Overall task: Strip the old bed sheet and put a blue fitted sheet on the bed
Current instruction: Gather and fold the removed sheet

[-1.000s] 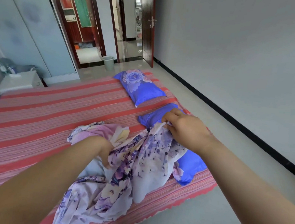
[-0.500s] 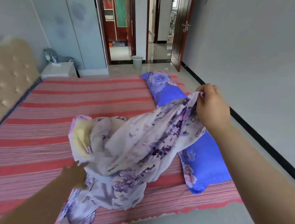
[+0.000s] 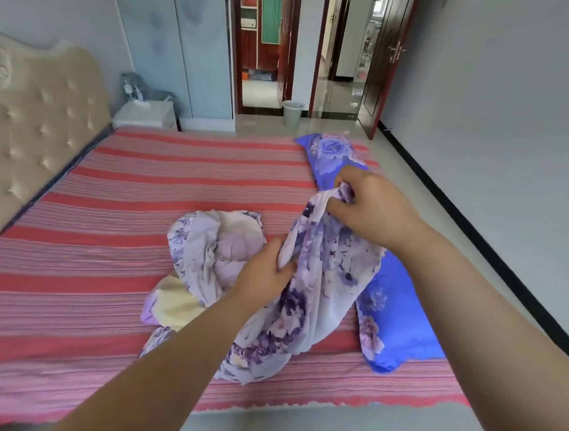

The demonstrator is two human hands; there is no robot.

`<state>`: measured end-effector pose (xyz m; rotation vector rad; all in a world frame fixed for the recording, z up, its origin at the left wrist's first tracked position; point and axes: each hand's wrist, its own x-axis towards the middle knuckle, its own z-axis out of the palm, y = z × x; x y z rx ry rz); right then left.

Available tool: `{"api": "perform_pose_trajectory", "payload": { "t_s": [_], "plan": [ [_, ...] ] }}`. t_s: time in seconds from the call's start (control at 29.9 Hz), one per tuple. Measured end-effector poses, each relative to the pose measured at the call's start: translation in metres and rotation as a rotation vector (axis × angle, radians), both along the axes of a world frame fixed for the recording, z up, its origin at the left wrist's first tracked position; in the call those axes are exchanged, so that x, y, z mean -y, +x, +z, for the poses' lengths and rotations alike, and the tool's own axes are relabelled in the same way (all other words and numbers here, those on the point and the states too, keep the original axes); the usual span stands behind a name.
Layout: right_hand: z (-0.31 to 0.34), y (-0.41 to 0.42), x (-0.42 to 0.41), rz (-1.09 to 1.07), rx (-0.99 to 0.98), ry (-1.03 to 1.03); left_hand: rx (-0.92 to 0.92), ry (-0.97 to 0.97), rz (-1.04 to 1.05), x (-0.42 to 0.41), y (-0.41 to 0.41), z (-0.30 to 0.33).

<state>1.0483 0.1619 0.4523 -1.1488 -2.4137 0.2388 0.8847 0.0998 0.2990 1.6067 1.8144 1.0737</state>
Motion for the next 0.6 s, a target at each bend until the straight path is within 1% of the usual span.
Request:
{"api": "perform_pose_trajectory", "payload": {
  "t_s": [0.07, 0.1, 0.17, 0.2, 0.23, 0.27, 0.3, 0.37, 0.4, 0.43, 0.5, 0.53, 0.57, 0.6],
  "plan": [
    [0.0, 0.006, 0.002, 0.032, -0.021, -0.071, -0.15, 0.096, 0.112, -0.007, -0.01, 0.009],
    [0.0, 0.011, 0.002, 0.033, -0.004, -0.107, -0.191, 0.147, 0.185, -0.011, -0.02, 0.018],
    [0.0, 0.019, 0.0, 0.008, 0.082, -0.167, -0.151, 0.307, 0.313, -0.012, -0.041, 0.042],
    [-0.001, 0.021, -0.002, -0.01, 0.122, -0.182, -0.136, 0.392, 0.34, -0.01, -0.048, 0.055],
    [-0.002, 0.022, -0.003, -0.03, 0.149, -0.183, -0.161, 0.451, 0.33, -0.008, -0.051, 0.066],
    [-0.003, 0.023, -0.005, -0.05, 0.167, -0.167, -0.217, 0.455, 0.283, -0.006, -0.051, 0.076],
    [-0.003, 0.022, -0.006, -0.067, 0.175, -0.139, -0.281, 0.414, 0.215, -0.005, -0.052, 0.082],
    [-0.003, 0.022, -0.007, -0.083, 0.151, -0.097, -0.333, 0.239, 0.082, -0.003, -0.058, 0.088],
    [-0.002, 0.022, -0.007, -0.086, 0.135, -0.092, -0.326, 0.188, 0.042, -0.001, -0.062, 0.089],
    [-0.001, 0.022, -0.007, -0.091, 0.131, -0.093, -0.315, 0.202, 0.041, 0.003, -0.067, 0.09],
    [0.0, 0.021, -0.006, -0.103, 0.189, -0.096, -0.311, 0.266, 0.107, 0.014, -0.071, 0.094],
    [-0.001, 0.019, -0.005, -0.105, 0.231, -0.096, -0.304, 0.25, 0.112, 0.018, -0.074, 0.094],
    [-0.001, 0.017, -0.005, -0.104, 0.257, -0.096, -0.268, 0.181, 0.059, 0.021, -0.08, 0.092],
    [-0.002, 0.015, -0.003, -0.094, 0.249, -0.104, -0.186, 0.055, -0.031, 0.025, -0.086, 0.091]
  ]
}}
